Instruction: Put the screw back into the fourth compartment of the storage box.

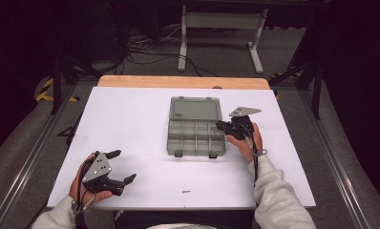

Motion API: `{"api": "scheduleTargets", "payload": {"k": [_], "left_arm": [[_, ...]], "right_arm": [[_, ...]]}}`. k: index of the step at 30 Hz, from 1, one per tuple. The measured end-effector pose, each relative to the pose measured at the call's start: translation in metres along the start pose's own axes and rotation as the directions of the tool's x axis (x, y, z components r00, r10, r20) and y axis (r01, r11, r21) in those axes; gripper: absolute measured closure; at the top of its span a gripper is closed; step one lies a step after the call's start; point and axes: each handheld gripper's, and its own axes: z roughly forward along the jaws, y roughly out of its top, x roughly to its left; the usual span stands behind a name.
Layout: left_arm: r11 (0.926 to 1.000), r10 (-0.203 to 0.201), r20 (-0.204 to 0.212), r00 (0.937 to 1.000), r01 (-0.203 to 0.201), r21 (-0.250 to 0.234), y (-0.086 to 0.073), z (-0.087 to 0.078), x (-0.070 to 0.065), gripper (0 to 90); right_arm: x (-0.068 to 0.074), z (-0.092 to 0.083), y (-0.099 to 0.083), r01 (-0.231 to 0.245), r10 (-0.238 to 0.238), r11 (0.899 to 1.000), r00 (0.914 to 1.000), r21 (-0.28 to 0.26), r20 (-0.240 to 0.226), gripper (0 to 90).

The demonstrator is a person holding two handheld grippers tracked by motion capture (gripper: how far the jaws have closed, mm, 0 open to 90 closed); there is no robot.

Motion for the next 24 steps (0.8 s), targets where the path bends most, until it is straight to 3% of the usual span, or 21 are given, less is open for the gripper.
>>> {"api": "scheduleTargets", "payload": {"k": [8, 12, 20, 24], "left_arm": [[1.0, 0.005, 0.0, 1.0, -0.005, 0.0, 0.0, 0.0, -0.001, 6.7], [0.9999, 0.01, -0.002, 0.9999, -0.01, 0.0, 0.001, 0.0, -0.001, 6.6], [0.9999, 0.009, -0.002, 1.0, -0.009, -0.006, 0.001, -0.002, -0.001, 6.4], [0.9999, 0.013, -0.001, 0.9999, -0.013, -0.005, 0.001, -0.002, -0.002, 6.3]], "right_arm": [[0.017, -0.031, 0.006, 0.056, -0.061, 0.994, 0.9969, -0.097, -0.049, 77.1], [0.033, -0.047, 0.006, 0.108, -0.12, 0.986, 0.9888, -0.124, -0.089, 73.7], [0.072, -0.062, -0.001, 0.189, -0.21, 0.973, 0.9623, -0.133, -0.172, 62.5], [0.093, -0.066, -0.009, 0.23, -0.252, 0.966, 0.943, -0.122, -0.218, 56.8]]}}
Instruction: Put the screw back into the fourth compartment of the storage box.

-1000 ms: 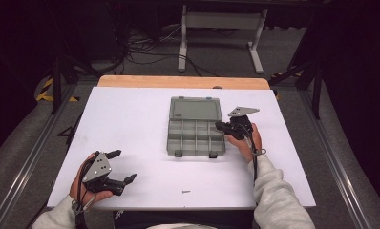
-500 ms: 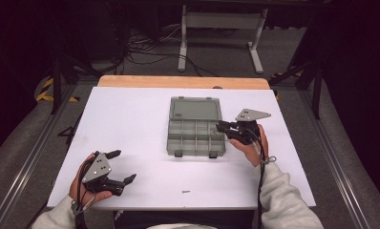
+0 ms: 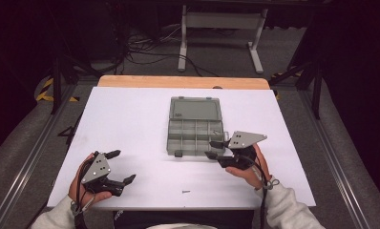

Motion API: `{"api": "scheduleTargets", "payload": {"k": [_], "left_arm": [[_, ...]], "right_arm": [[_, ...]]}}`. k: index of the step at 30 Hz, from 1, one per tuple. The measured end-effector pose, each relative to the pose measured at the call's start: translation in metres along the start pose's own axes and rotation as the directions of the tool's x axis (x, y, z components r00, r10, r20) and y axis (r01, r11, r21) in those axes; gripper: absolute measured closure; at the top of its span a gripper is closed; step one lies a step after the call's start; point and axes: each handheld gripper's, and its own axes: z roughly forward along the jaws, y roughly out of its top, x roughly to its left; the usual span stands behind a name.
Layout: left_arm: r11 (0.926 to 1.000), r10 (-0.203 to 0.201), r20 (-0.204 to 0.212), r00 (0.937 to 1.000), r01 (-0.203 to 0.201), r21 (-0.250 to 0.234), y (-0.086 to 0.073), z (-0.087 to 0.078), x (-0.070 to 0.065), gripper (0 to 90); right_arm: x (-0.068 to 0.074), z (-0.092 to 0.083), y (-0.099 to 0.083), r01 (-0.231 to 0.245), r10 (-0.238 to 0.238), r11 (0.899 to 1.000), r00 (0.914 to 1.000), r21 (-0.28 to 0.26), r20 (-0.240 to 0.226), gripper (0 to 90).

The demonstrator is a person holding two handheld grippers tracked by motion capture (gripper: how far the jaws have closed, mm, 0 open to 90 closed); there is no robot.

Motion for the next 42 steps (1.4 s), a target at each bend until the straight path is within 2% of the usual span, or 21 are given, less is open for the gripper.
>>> {"api": "scheduleTargets", "payload": {"k": [2, 5, 6, 8, 10, 12, 15, 19, 23, 24, 27, 28, 32, 33, 34, 35, 40, 42], "left_arm": [[1.0, 0.0, 0.0, 1.0, 0.0, 0.003, 0.0, 0.0, 0.0, 6.3], [1.0, 0.004, -0.001, 1.0, -0.004, 0.006, 0.0, 0.001, 0.0, 6.2], [1.0, 0.004, 0.0, 1.0, -0.004, 0.006, 0.0, 0.001, -0.001, 6.2], [1.0, 0.006, 0.0, 1.0, -0.006, 0.007, 0.001, 0.001, -0.001, 6.2], [0.9999, 0.008, 0.001, 1.0, -0.008, 0.008, 0.001, 0.001, -0.001, 6.2], [1.0, 0.003, 0.0, 1.0, -0.003, 0.009, 0.0, 0.002, -0.001, 6.2], [0.9999, 0.007, 0.0, 1.0, -0.007, 0.009, 0.001, 0.001, -0.001, 6.2], [0.9999, 0.006, 0.0, 1.0, -0.006, 0.01, 0.001, 0.002, -0.001, 6.2], [0.9999, 0.007, -0.001, 1.0, -0.007, 0.008, 0.001, 0.001, -0.001, 6.2], [0.9999, 0.008, -0.001, 1.0, -0.008, 0.008, 0.0, 0.001, 0.0, 6.2], [0.9999, 0.005, 0.0, 1.0, -0.005, 0.009, 0.0, 0.001, -0.001, 6.2], [0.9999, 0.003, 0.0, 1.0, -0.003, 0.01, 0.0, 0.002, -0.001, 6.2], [0.9999, 0.004, 0.0, 1.0, -0.004, 0.01, 0.0, 0.001, 0.0, 6.1], [1.0, 0.002, 0.0, 1.0, -0.002, 0.01, 0.0, 0.001, 0.0, 6.2], [0.9999, 0.002, 0.001, 1.0, -0.002, 0.01, 0.0, 0.001, 0.0, 6.2], [0.9999, 0.002, 0.0, 1.0, -0.002, 0.011, 0.0, 0.001, 0.0, 6.2], [0.9999, 0.002, 0.002, 1.0, -0.002, 0.012, 0.0, 0.001, -0.001, 6.2], [0.9999, 0.003, 0.002, 1.0, -0.003, 0.013, 0.0, 0.002, -0.001, 6.2]], "right_arm": [[0.012, 0.003, -0.002, 0.014, -0.014, 1.0, 0.9998, 0.013, -0.014, 53.5], [0.025, 0.011, -0.007, 0.038, -0.035, 0.999, 0.9972, 0.037, -0.066, 46.6], [0.032, 0.016, -0.009, 0.054, -0.049, 0.997, 0.995, 0.061, -0.087, 43.9], [0.039, 0.022, -0.011, 0.087, -0.079, 0.992, 0.9925, 0.087, -0.093, 40.2], [0.046, 0.03, -0.013, 0.093, -0.079, 0.99, 0.9879, 0.101, -0.133, 37.5], [0.052, 0.037, -0.016, 0.113, -0.093, 0.985, 0.9838, 0.127, -0.153, 35.5], [0.057, 0.047, -0.02, 0.113, -0.084, 0.982, 0.9783, 0.149, -0.189, 32.7], [0.06, 0.058, -0.027, 0.096, -0.058, 0.979, 0.978, 0.181, -0.2, 27.4], [0.064, 0.063, -0.03, 0.11, -0.067, 0.976, 0.9739, 0.189, -0.217, 27.2], [0.065, 0.065, -0.03, 0.116, -0.071, 0.975, 0.9712, 0.19, -0.228, 32.5], [0.067, 0.067, -0.032, 0.126, -0.082, 0.974, 0.9704, 0.188, -0.227, 37.2], [0.067, 0.068, -0.032, 0.129, -0.083, 0.973, 0.9686, 0.19, -0.234, 41.3], [0.071, 0.073, -0.034, 0.161, -0.105, 0.969, 0.9553, 0.188, -0.276, 55.3], [0.072, 0.073, -0.034, 0.163, -0.107, 0.969, 0.9547, 0.187, -0.278, 58.8], [0.074, 0.073, -0.033, 0.18, -0.121, 0.967, 0.9476, 0.181, -0.296, 65.6], [0.074, 0.073, -0.034, 0.187, -0.127, 0.966, 0.9444, 0.178, -0.303, 68.0], [0.075, 0.074, -0.033, 0.188, -0.124, 0.966, 0.9403, 0.179, -0.317, 87.8], [0.075, 0.074, -0.033, 0.186, -0.121, 0.966, 0.94, 0.181, -0.319, 88.6]]}}
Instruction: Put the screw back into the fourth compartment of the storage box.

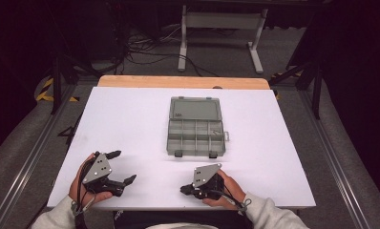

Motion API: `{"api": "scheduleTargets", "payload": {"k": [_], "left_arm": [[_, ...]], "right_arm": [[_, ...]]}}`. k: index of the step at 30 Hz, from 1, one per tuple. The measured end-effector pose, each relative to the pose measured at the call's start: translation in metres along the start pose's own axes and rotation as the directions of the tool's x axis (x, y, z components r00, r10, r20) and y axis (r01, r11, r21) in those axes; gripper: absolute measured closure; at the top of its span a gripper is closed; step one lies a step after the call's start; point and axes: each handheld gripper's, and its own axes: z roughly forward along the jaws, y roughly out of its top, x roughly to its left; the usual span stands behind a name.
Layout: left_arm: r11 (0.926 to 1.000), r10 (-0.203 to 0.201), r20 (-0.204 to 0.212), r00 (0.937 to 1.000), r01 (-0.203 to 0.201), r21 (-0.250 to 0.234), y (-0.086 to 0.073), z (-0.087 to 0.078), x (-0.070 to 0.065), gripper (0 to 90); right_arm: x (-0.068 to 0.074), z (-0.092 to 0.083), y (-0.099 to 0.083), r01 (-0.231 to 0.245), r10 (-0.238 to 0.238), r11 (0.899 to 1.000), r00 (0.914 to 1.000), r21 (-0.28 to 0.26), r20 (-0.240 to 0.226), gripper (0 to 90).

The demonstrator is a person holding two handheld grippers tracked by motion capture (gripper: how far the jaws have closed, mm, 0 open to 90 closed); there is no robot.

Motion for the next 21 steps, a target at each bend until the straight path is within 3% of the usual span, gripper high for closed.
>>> {"api": "scheduleTargets", "payload": {"k": [18, 21], "left_arm": [[1.0, -0.001, 0.001, 1.0, 0.001, -0.001, 0.0, 0.001, 0.0, 6.4], [1.0, 0.0, -0.001, 1.0, 0.0, -0.001, 0.0, 0.0, 0.0, 6.4]], "right_arm": [[-0.005, -0.015, -0.001, -0.002, 0.004, 0.999, 0.9993, -0.035, 0.038, 88.8], [-0.01, -0.021, -0.002, -0.027, 0.03, 0.998, 0.9984, -0.06, 0.048, 88.9]]}}
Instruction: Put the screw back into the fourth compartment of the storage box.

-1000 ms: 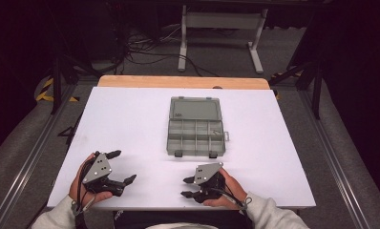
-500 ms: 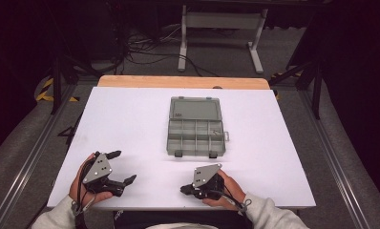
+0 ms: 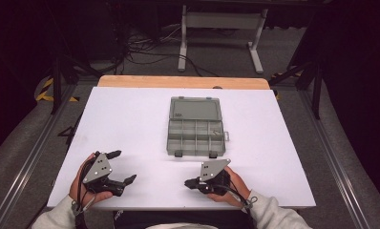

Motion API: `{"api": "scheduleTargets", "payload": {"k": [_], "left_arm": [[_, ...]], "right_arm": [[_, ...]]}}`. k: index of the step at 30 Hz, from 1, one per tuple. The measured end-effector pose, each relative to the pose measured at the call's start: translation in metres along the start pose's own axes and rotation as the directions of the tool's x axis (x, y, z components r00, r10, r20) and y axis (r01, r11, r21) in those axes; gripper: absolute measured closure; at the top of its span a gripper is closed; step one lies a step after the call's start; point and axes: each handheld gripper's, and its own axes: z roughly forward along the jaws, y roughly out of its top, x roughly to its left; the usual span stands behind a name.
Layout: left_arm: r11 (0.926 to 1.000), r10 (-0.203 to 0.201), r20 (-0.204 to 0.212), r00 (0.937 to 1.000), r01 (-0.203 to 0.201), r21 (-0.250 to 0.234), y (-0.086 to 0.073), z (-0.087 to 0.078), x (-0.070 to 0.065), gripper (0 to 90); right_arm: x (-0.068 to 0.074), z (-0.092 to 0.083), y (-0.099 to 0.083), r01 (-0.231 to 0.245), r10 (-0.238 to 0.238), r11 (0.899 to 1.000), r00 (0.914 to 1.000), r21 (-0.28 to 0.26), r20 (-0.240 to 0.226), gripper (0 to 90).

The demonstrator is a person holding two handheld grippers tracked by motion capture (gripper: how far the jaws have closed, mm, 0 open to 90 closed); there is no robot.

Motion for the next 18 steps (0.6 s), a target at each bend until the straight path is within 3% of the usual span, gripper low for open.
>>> {"api": "scheduleTargets", "payload": {"k": [8, 18], "left_arm": [[1.0, -0.004, 0.0, 1.0, 0.004, -0.003, 0.0, 0.0, 0.001, 6.4], [1.0, -0.005, 0.001, 1.0, 0.005, -0.004, 0.0, 0.0, 0.0, 6.4]], "right_arm": [[-0.008, -0.015, 0.001, -0.027, 0.029, 0.998, 0.9985, -0.053, 0.045, 88.8], [-0.014, -0.031, 0.001, -0.036, 0.041, 0.996, 0.9974, -0.087, 0.058, 88.9]]}}
